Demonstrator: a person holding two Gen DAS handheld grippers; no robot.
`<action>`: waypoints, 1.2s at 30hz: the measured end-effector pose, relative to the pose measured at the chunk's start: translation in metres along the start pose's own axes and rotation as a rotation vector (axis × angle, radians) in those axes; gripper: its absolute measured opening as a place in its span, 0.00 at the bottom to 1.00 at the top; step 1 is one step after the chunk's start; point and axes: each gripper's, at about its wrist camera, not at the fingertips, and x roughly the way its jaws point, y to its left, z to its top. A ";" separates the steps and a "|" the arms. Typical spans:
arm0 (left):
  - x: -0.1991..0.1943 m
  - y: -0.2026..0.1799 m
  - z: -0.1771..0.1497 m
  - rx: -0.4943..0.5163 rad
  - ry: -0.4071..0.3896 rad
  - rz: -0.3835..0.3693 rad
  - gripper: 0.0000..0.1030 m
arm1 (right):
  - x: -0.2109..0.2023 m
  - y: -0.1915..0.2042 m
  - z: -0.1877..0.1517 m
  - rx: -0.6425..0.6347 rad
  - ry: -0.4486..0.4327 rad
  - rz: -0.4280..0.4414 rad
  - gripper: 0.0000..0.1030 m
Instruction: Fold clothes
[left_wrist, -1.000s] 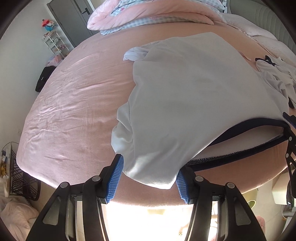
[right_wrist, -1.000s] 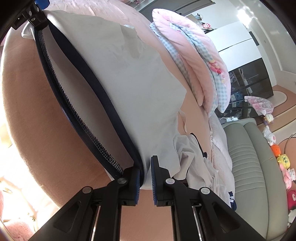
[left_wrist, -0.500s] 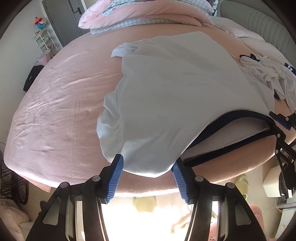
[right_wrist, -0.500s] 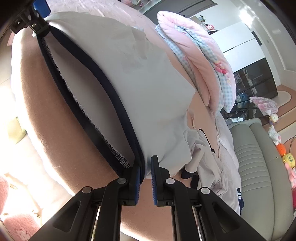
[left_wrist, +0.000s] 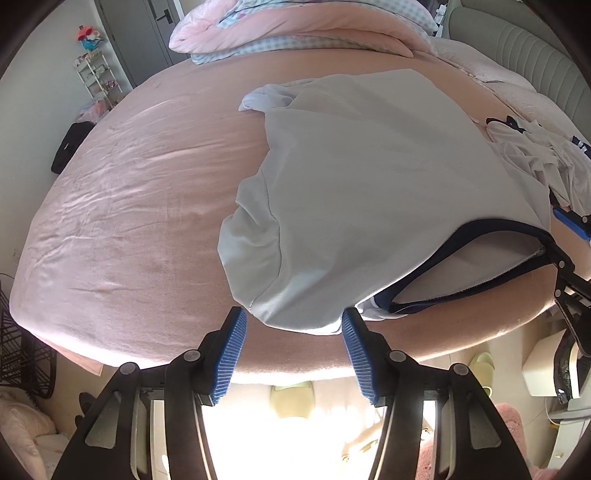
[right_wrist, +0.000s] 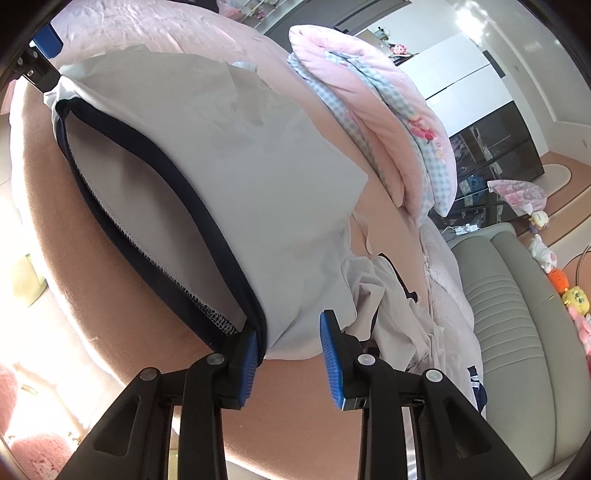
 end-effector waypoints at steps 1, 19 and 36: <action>-0.002 -0.001 0.002 -0.002 -0.007 -0.013 0.50 | 0.001 -0.001 0.001 0.006 0.004 0.009 0.28; 0.003 -0.106 0.021 0.309 -0.226 -0.102 0.50 | 0.000 0.004 0.011 0.013 -0.025 0.005 0.28; 0.033 -0.127 0.038 0.360 -0.247 0.002 0.51 | -0.002 -0.011 0.012 0.093 -0.055 0.011 0.28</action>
